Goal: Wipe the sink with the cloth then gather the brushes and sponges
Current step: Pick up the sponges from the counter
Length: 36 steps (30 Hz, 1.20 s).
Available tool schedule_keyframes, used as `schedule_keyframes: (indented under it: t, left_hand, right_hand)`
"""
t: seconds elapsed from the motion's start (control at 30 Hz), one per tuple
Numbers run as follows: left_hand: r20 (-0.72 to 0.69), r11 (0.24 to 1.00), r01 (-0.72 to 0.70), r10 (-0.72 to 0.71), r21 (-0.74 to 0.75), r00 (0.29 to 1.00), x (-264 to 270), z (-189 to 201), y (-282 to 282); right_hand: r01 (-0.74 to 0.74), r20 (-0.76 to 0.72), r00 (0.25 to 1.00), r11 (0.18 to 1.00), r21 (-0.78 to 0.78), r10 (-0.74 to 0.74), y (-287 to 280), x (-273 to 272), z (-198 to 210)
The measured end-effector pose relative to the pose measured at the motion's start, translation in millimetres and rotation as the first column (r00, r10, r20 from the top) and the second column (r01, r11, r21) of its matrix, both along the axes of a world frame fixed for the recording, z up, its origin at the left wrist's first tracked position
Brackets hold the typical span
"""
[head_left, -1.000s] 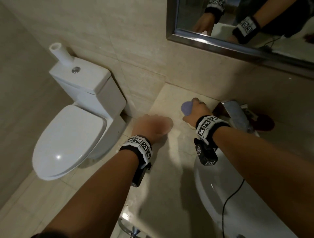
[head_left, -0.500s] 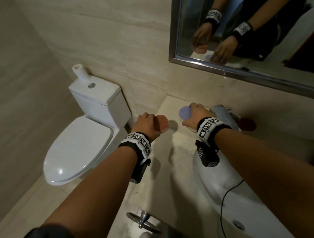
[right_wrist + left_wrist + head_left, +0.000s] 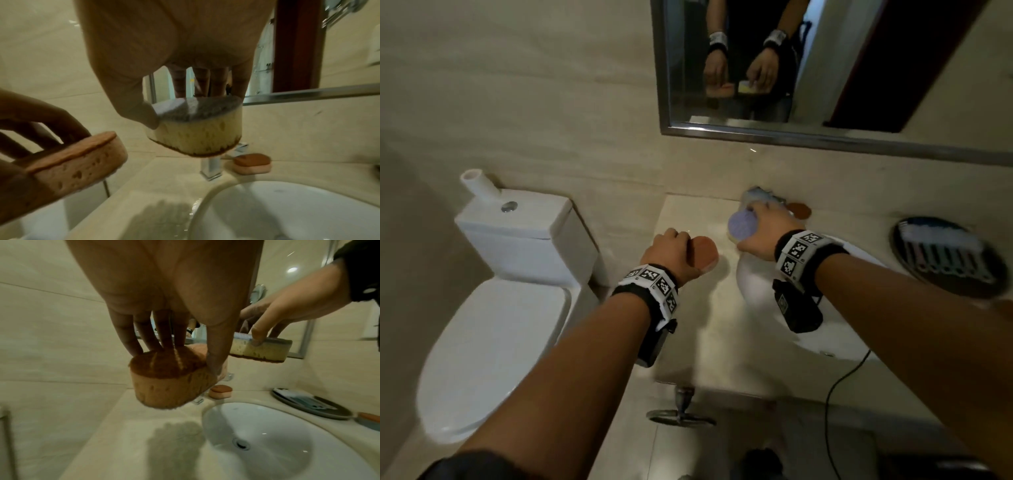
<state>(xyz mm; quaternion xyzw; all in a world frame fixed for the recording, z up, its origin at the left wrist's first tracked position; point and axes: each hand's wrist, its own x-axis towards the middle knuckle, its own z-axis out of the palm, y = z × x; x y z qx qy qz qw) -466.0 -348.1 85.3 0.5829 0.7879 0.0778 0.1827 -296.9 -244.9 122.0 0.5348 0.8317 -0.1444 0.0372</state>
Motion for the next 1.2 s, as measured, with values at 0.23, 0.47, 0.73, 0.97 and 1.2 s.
schedule_keyframes:
  t: [0.23,0.47,0.73,0.97,1.2]
  left_hand:
    - [-0.011,0.973,0.229,-0.228,0.044,0.974,103,26,32]
    - [-0.023,0.93,0.357,-0.356,0.083,0.934,232,38,79]
    - [0.022,0.896,0.442,-0.443,0.033,0.896,387,31,103]
    - [0.031,0.892,0.452,-0.451,-0.008,0.892,437,14,128]
    - [0.061,0.894,0.447,-0.446,-0.011,0.893,440,-7,199]
  right_hand:
    - [0.219,0.005,0.976,0.975,0.036,-0.22,-6,119,27]
    - [0.357,0.075,0.93,0.933,0.046,-0.359,11,268,31]
    - [0.489,0.118,0.868,0.872,-0.022,-0.483,22,448,13]
    - [0.504,0.082,0.862,0.863,-0.038,-0.5,44,511,3]
    - [0.428,0.115,0.9,0.902,-0.055,-0.421,100,497,-21]
